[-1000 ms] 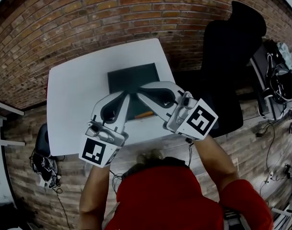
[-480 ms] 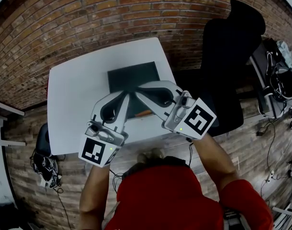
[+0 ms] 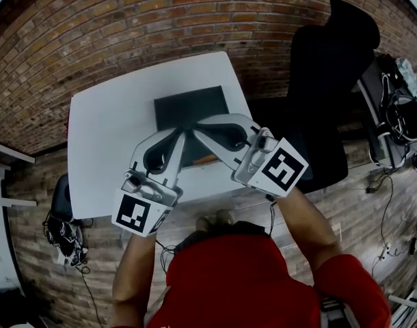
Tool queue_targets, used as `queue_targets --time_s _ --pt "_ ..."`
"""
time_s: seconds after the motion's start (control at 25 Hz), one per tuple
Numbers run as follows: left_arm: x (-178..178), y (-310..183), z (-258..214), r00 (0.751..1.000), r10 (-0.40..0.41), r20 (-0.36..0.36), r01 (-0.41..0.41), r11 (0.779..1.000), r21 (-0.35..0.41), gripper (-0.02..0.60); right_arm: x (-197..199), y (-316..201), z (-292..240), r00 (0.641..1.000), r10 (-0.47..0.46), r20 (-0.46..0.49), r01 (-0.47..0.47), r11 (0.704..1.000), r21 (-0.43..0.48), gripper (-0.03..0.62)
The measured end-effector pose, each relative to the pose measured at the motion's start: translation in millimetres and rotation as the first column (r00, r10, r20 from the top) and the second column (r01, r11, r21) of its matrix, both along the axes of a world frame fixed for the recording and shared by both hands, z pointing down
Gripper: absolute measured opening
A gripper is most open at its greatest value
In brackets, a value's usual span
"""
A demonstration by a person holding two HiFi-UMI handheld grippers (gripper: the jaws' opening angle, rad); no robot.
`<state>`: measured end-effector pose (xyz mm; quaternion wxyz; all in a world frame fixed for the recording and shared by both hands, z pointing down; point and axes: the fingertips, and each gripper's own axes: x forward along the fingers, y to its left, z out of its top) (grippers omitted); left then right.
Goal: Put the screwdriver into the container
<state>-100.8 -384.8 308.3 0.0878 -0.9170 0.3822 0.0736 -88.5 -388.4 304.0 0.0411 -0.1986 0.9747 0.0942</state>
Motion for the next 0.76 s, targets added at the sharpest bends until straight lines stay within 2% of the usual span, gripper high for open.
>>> queue_targets --time_s 0.76 --pt "4.6 1.3 2.4 1.0 -0.007 0.006 0.007 1.0 -0.006 0.011 5.1 1.8 1.5 1.0 -0.01 -0.011 0.01 1.0 -0.003 0.031"
